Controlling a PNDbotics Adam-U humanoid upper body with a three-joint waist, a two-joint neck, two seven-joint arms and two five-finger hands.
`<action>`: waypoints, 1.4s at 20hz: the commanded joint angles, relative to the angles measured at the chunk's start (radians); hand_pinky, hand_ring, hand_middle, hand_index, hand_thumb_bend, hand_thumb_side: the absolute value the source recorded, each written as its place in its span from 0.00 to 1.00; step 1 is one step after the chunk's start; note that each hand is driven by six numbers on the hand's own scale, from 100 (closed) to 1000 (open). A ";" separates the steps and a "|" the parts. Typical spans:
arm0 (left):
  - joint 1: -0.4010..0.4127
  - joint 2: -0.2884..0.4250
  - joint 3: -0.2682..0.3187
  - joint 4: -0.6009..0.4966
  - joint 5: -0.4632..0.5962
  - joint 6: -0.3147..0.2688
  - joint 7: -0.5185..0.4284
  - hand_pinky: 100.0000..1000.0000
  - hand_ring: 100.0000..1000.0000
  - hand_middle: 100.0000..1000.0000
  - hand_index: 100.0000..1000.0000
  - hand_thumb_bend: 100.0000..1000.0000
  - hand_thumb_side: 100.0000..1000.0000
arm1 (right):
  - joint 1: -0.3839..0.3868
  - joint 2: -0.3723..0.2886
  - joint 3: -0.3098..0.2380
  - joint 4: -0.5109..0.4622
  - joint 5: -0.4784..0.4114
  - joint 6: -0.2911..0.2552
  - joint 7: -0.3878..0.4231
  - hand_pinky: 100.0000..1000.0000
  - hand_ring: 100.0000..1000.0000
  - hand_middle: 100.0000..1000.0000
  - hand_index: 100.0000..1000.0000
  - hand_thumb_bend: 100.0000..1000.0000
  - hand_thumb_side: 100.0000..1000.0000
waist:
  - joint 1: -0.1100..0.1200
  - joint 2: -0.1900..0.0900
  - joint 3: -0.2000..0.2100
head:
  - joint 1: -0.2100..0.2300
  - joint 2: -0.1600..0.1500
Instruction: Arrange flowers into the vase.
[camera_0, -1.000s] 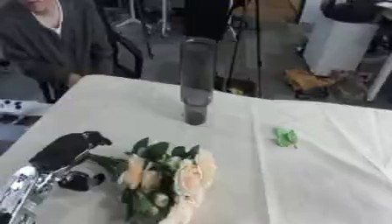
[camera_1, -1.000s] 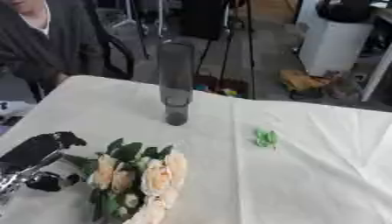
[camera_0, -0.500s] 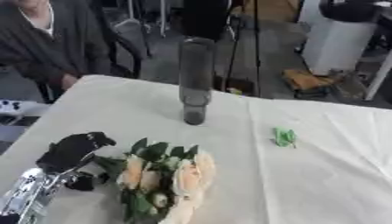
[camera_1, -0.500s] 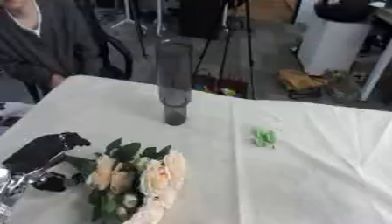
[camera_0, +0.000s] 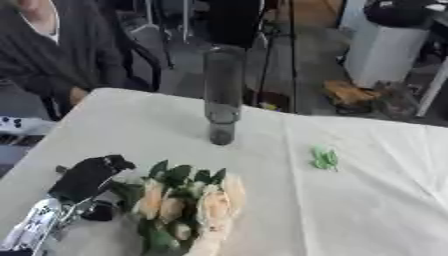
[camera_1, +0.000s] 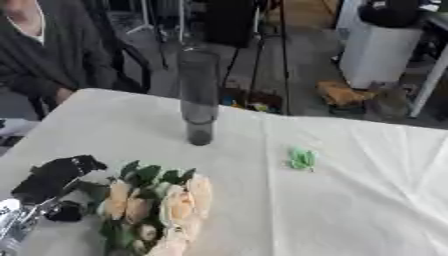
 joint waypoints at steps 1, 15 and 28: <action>-0.016 0.004 0.004 0.006 -0.007 0.004 0.017 0.66 0.62 0.66 0.80 0.40 0.00 | -0.017 -0.019 -0.002 -0.012 -0.002 -0.002 0.002 0.74 0.91 0.52 0.63 0.00 0.51 | -0.001 -0.006 -0.002 | 0.000 -0.008; -0.057 -0.026 -0.002 0.059 -0.002 0.019 0.065 0.64 0.60 0.64 0.79 0.32 0.00 | -0.018 -0.016 -0.002 -0.011 -0.004 -0.003 0.003 0.74 0.91 0.52 0.63 0.00 0.51 | -0.004 -0.004 -0.007 | 0.003 -0.011; -0.083 -0.041 -0.002 0.084 -0.011 0.052 0.077 0.56 0.46 0.47 0.73 0.26 0.00 | -0.018 -0.014 -0.001 -0.011 -0.006 -0.002 0.005 0.74 0.91 0.52 0.63 0.00 0.51 | -0.004 -0.003 -0.011 | 0.003 -0.012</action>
